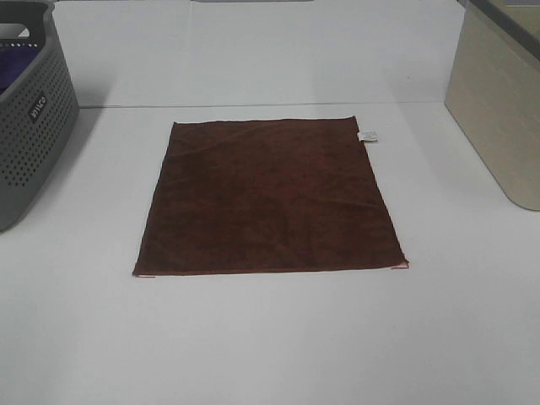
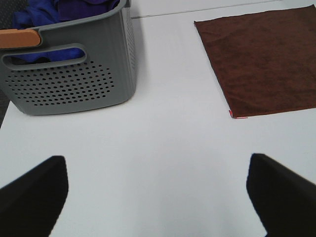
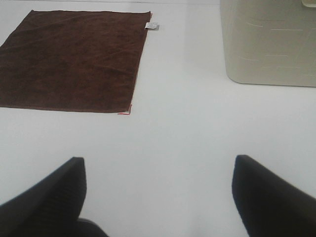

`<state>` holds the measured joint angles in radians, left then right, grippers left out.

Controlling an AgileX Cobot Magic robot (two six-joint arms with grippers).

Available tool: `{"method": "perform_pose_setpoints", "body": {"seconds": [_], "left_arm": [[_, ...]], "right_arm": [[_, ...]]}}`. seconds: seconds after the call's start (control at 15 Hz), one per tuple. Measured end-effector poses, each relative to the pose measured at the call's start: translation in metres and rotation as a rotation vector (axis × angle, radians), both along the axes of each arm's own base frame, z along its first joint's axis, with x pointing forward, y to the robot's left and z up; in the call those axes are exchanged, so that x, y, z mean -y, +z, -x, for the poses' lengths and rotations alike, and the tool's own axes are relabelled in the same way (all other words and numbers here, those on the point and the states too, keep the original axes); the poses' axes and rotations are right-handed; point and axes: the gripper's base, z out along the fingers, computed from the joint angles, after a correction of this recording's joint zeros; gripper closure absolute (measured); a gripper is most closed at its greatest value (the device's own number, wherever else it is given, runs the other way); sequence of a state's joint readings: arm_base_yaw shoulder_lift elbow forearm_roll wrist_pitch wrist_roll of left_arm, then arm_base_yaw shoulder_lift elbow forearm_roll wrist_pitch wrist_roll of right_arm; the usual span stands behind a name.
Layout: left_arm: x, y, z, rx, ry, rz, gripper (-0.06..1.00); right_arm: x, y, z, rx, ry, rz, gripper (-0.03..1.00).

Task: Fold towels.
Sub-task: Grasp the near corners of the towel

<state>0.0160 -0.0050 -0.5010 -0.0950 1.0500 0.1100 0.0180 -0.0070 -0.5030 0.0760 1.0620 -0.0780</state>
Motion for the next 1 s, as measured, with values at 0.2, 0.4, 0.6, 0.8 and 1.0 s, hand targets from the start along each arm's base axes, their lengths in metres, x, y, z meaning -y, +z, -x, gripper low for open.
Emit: {"method": "perform_pose_setpoints", "body": {"seconds": [0.2,0.4,0.6,0.8,1.0], "left_arm": [[0.0000,0.0000,0.0000,0.000,0.000,0.000,0.02],[0.0000,0.0000,0.0000,0.000,0.000,0.000,0.02],[0.0000,0.0000,0.0000,0.000,0.000,0.000,0.02],[0.0000,0.0000,0.0000,0.000,0.000,0.000,0.02],[0.0000,0.0000,0.0000,0.000,0.000,0.000,0.02]], "right_arm": [[0.0000,0.0000,0.0000,0.000,0.000,0.000,0.20],[0.0000,0.0000,0.0000,0.000,0.000,0.000,0.20],[0.0000,0.0000,0.0000,0.000,0.000,0.000,0.20],[0.0000,0.0000,0.0000,0.000,0.000,0.000,0.20],[0.0000,0.0000,0.0000,0.000,0.000,0.000,0.20]]}}
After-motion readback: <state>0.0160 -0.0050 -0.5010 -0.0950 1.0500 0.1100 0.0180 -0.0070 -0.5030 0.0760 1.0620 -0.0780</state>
